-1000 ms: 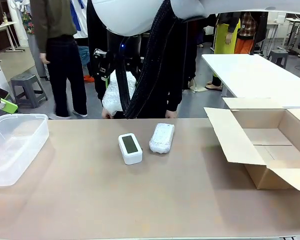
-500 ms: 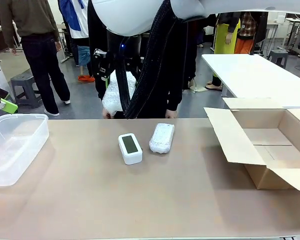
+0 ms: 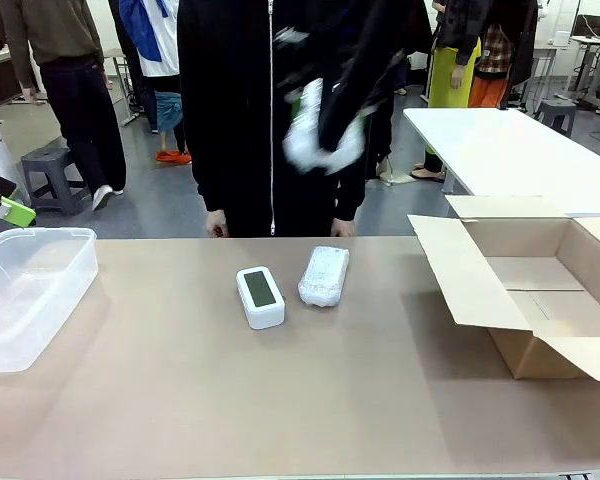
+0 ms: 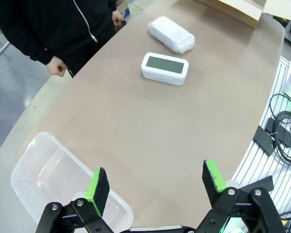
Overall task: Separate and place wrapped and unwrapped clocks.
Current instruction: If the picked Digital clock is wrapped, place it in the Package Box ; if not, place it in the Organizing box.
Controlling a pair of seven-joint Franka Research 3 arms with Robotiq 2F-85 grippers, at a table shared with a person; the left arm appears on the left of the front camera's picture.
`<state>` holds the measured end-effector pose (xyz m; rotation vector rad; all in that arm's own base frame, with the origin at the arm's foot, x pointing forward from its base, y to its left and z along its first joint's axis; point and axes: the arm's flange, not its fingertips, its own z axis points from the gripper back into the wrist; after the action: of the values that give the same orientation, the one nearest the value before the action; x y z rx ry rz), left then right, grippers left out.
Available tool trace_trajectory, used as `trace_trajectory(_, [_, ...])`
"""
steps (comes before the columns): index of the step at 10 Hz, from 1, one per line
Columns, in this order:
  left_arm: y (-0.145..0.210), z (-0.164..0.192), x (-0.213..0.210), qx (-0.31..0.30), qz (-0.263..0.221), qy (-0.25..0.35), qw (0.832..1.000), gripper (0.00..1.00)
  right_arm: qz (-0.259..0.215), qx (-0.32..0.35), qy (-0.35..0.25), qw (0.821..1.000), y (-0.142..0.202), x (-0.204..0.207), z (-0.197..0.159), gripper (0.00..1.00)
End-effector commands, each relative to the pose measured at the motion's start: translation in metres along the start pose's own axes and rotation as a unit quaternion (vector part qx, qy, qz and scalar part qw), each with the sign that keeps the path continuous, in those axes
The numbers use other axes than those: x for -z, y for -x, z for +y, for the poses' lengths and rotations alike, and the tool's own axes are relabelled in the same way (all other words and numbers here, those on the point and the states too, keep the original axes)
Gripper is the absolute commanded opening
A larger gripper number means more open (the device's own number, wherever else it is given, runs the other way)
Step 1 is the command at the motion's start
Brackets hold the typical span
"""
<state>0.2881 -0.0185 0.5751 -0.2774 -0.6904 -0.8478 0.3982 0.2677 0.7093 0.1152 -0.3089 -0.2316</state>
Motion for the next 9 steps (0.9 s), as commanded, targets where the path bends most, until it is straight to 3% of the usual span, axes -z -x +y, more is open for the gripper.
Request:
trace_trajectory(1, [0.001, 0.0, 0.001, 0.001, -0.005, 0.005, 1.0, 1.0, -0.001, 0.037, 0.026, 0.999, -0.028, 0.004, -0.075, 0.8])
trace_trajectory(2, [0.001, 0.0, 0.001, 0.001, -0.005, 0.005, 1.0, 1.0, -0.028, 0.051, 0.058, 0.997, -0.045, 0.008, -0.125, 0.8])
trace_trajectory(4, [0.001, 0.0, 0.001, 0.001, -0.005, 0.005, 1.0, 1.0, -0.037, 0.025, 0.047, 0.998, -0.064, 0.029, -0.189, 0.8])
trace_trajectory(6, [0.001, 0.0, 0.001, 0.001, -0.005, 0.005, 1.0, 1.0, 0.053, 0.049, 0.065, 0.995, -0.083, 0.066, -0.227, 0.8])
trace_trajectory(7, [0.001, 0.0, 0.001, 0.001, -0.005, 0.005, 1.0, 1.0, -0.013, 0.047, 0.06, 0.997, -0.077, 0.028, -0.208, 0.8])
trace_trajectory(9, [0.001, 0.0, 0.001, 0.001, -0.005, 0.005, 1.0, 1.0, -0.013, 0.047, 0.06, 0.997, -0.077, 0.028, -0.208, 0.8])
